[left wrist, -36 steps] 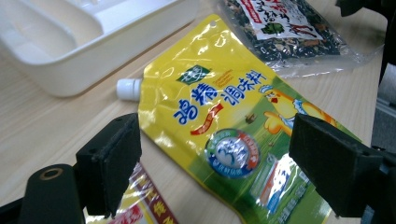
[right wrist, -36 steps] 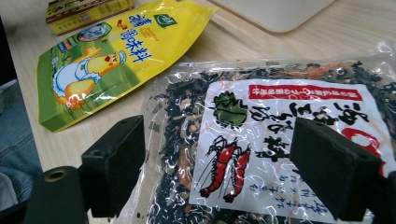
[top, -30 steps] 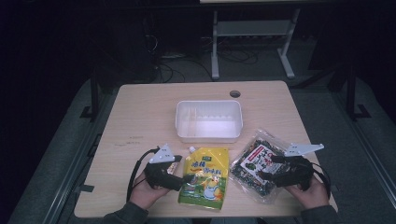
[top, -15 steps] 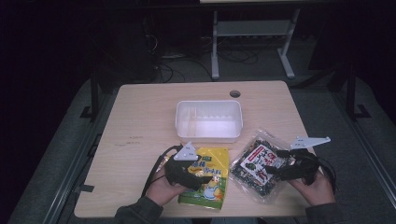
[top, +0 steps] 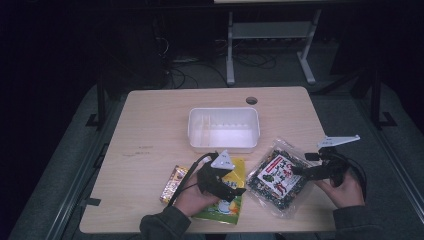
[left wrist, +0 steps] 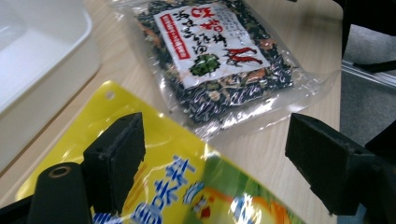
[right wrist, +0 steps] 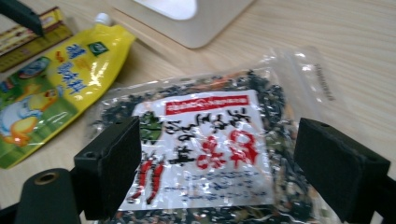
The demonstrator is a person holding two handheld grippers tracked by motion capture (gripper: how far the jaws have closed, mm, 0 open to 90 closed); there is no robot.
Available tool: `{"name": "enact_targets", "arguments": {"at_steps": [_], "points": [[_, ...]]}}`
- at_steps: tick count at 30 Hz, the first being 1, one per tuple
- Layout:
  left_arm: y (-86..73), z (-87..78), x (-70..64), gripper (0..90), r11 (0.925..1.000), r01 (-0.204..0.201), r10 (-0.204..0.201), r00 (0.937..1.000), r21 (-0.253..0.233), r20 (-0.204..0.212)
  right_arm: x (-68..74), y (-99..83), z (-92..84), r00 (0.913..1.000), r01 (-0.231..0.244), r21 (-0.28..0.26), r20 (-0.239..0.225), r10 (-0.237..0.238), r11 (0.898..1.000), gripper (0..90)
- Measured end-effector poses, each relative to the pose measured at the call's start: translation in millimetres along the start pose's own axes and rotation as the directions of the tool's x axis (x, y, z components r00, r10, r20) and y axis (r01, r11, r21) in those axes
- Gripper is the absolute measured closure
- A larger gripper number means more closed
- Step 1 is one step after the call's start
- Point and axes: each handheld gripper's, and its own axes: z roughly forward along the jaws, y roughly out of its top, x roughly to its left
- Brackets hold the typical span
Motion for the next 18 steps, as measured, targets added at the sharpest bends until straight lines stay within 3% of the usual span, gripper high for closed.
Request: {"name": "enact_targets", "arguments": {"at_steps": [14,18], "points": [[23.2,33.8,0.5,26.4,0.9984,-0.022,0.021,0.9996,0.051,0.02,-28.7,4.7,-6.1,0.9964,-0.067,0.05,0.056,0.065,0.996,19.9],[27.0,46.6,1.9,27.1,0.9955,-0.034,0.031,0.9989,0.088,0.035,-39.7,0.8,-7.7,0.9927,-0.098,0.073,0.077,0.093,0.992,22.6]]}}
